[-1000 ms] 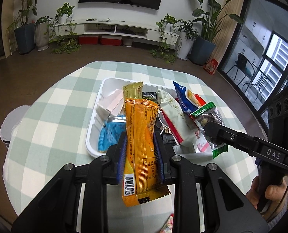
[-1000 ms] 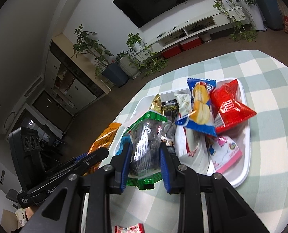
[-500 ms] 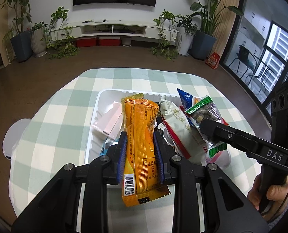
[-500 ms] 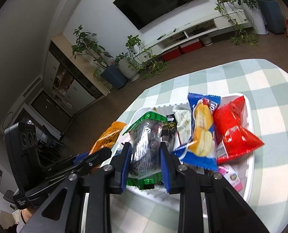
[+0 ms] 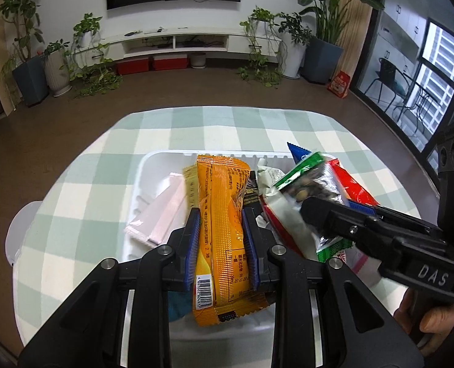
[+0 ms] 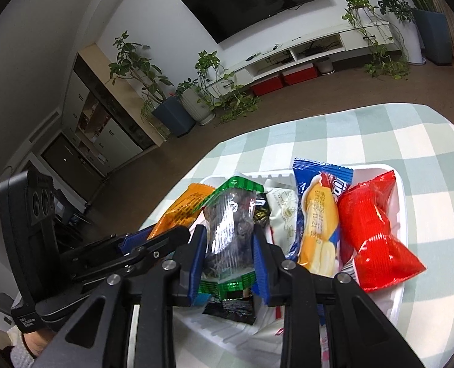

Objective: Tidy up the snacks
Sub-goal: 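Lower both snacks into the tray, open both grippers and withdraw, then grasp the red-and-white cookie pack with the left gripper while the right gripper grasps the chocolate pack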

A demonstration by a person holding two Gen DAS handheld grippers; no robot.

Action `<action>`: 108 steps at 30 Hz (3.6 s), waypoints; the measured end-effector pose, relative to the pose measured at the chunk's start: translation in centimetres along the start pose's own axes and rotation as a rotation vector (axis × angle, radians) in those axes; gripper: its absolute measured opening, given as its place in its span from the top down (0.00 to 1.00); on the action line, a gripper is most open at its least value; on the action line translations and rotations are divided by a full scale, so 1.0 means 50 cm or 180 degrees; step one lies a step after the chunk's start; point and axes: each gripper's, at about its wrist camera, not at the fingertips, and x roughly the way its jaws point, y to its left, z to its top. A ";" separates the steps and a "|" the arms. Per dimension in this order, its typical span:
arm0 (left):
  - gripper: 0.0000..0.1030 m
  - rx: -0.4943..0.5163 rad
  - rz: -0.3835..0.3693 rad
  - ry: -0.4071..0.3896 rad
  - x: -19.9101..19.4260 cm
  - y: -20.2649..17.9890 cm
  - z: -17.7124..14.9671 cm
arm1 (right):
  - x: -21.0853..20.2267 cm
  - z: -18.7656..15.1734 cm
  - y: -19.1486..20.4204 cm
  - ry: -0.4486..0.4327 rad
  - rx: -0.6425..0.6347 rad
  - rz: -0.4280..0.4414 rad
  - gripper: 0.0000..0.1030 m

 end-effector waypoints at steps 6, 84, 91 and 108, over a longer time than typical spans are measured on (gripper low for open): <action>0.75 0.0132 0.0095 0.0040 0.041 -0.014 0.000 | 0.001 0.002 -0.009 -0.0027 -0.0042 -0.0082 0.66; 0.49 0.1148 -0.0534 0.0259 -0.188 -0.111 -0.457 | -0.231 -0.579 0.275 0.0739 -0.1476 -0.0632 0.52; 0.49 0.1225 -0.0535 0.0268 -0.172 -0.113 -0.457 | -0.225 -0.588 0.285 0.0724 -0.1617 -0.0711 0.53; 0.49 0.1282 -0.0736 0.0363 -0.161 -0.101 -0.429 | -0.226 -0.589 0.286 0.0709 -0.1609 -0.0720 0.56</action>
